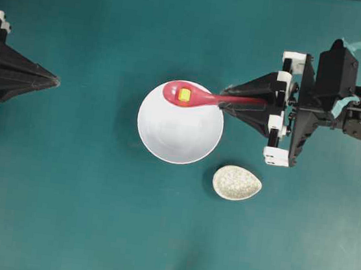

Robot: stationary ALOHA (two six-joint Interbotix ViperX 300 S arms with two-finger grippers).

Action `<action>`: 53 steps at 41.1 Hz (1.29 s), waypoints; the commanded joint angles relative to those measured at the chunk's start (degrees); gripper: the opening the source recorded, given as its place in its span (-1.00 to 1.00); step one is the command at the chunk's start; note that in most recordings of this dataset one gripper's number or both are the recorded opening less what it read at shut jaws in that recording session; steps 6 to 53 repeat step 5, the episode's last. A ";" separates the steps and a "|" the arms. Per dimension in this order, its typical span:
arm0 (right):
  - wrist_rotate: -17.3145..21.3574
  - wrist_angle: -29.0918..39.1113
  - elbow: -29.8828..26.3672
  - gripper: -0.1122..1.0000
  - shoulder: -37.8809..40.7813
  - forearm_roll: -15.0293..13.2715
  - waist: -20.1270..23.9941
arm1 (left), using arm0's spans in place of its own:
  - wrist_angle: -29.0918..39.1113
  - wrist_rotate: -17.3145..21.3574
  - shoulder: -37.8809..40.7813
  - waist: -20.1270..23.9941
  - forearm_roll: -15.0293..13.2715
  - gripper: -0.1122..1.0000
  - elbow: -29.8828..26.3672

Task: Scoop the yellow hexagonal prism block from the bowl with a spoon using the right arm.
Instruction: 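Raise the spoon with the yellow block and pull it back right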

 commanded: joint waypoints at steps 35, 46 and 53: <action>0.09 0.18 -0.70 -0.35 -0.88 -0.18 0.18 | -1.05 -0.09 2.29 0.09 0.18 -0.79 -1.23; 0.09 0.18 -0.70 -0.35 -0.88 -0.18 0.18 | -1.05 -0.09 2.29 0.09 0.18 -0.79 -1.23; 0.09 0.18 -0.70 -0.35 -0.88 -0.18 0.18 | -1.05 -0.09 2.29 0.09 0.18 -0.79 -1.23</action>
